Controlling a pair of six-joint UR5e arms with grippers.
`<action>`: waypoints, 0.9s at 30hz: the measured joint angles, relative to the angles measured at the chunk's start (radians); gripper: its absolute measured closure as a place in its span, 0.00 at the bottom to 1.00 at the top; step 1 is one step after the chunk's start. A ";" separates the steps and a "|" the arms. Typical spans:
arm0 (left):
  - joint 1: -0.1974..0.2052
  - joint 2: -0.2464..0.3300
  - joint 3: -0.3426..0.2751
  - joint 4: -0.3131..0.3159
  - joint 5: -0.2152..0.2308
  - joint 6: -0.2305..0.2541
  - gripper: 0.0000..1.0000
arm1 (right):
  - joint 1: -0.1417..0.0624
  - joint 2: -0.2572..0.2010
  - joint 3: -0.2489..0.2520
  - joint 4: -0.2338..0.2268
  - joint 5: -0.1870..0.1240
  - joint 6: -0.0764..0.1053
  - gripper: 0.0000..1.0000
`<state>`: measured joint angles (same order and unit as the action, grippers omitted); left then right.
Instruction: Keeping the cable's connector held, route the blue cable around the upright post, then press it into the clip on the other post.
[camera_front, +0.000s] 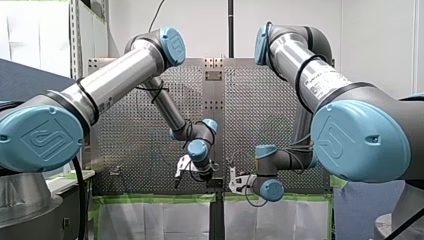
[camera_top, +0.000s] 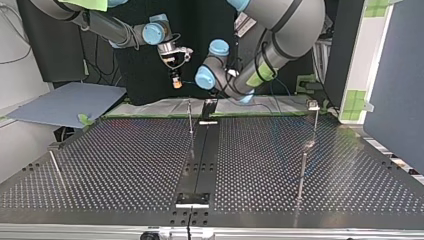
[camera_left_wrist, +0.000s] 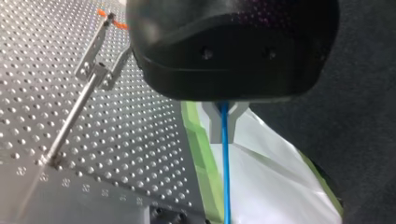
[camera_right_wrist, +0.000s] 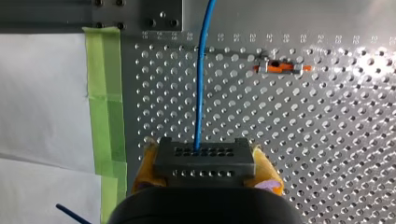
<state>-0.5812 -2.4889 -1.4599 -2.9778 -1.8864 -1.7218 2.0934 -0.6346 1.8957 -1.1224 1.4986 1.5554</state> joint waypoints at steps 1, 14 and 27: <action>-0.004 0.000 0.000 0.007 -0.008 -0.006 0.99 | -0.001 0.000 0.000 0.000 0.001 -0.001 1.00; -0.044 0.000 0.000 0.086 -0.090 -0.033 0.99 | -0.023 0.000 0.000 0.003 0.002 -0.011 1.00; -0.064 0.000 0.000 0.127 -0.089 -0.036 0.99 | -0.046 0.000 -0.019 0.004 0.003 -0.007 1.00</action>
<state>-0.6449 -2.4887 -1.4601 -2.8503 -1.9756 -1.7576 2.0475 -0.6345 1.8769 -1.1186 1.5017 1.5485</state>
